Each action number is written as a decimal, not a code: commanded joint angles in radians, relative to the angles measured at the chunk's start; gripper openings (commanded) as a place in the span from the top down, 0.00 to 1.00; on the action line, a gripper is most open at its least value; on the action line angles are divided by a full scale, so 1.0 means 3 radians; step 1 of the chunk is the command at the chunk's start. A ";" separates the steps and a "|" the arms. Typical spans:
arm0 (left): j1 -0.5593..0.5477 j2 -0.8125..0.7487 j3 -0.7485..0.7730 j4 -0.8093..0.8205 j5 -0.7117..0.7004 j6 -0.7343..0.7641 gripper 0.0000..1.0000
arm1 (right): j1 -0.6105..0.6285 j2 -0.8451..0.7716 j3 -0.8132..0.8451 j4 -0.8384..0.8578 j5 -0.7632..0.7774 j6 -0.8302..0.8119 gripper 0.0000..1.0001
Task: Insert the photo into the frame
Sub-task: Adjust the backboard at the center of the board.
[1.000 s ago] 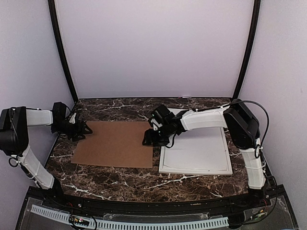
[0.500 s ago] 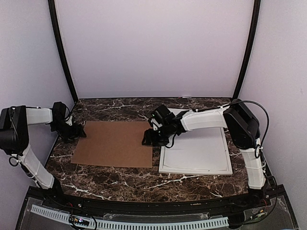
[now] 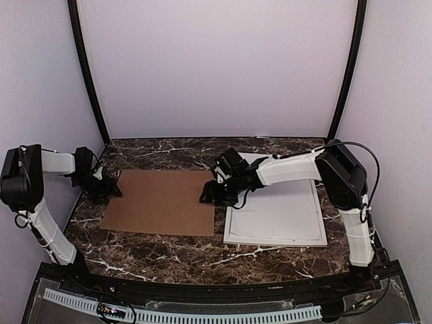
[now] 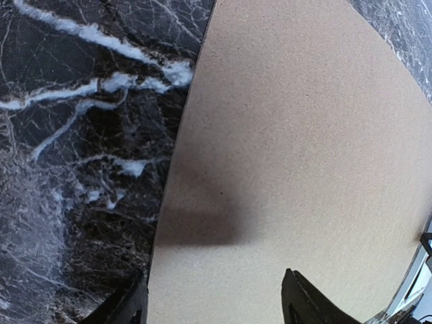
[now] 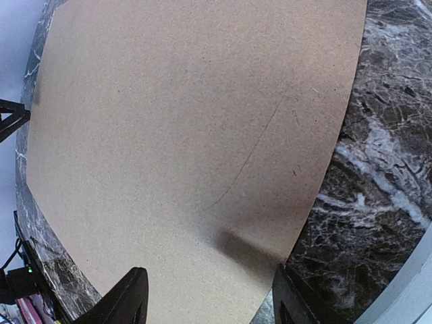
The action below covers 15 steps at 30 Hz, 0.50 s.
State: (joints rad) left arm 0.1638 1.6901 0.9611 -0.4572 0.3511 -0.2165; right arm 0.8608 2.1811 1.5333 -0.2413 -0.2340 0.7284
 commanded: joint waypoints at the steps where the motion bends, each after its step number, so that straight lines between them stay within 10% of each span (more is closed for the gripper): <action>1: -0.0055 0.0099 -0.0146 0.0091 0.0816 -0.0048 0.32 | 0.0045 0.0099 -0.0126 -0.0119 -0.0162 0.0175 0.37; 15: -0.0100 -0.0231 -0.0571 0.0349 0.1004 -0.0263 0.34 | -0.0173 -0.0086 -0.0272 -0.0369 -0.0014 0.0308 0.34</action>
State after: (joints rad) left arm 0.1776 1.6428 0.8440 -0.3023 0.5209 -0.2508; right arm 0.8181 2.1426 1.4979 -0.2848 -0.2310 0.7971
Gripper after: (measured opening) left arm 0.661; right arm 0.655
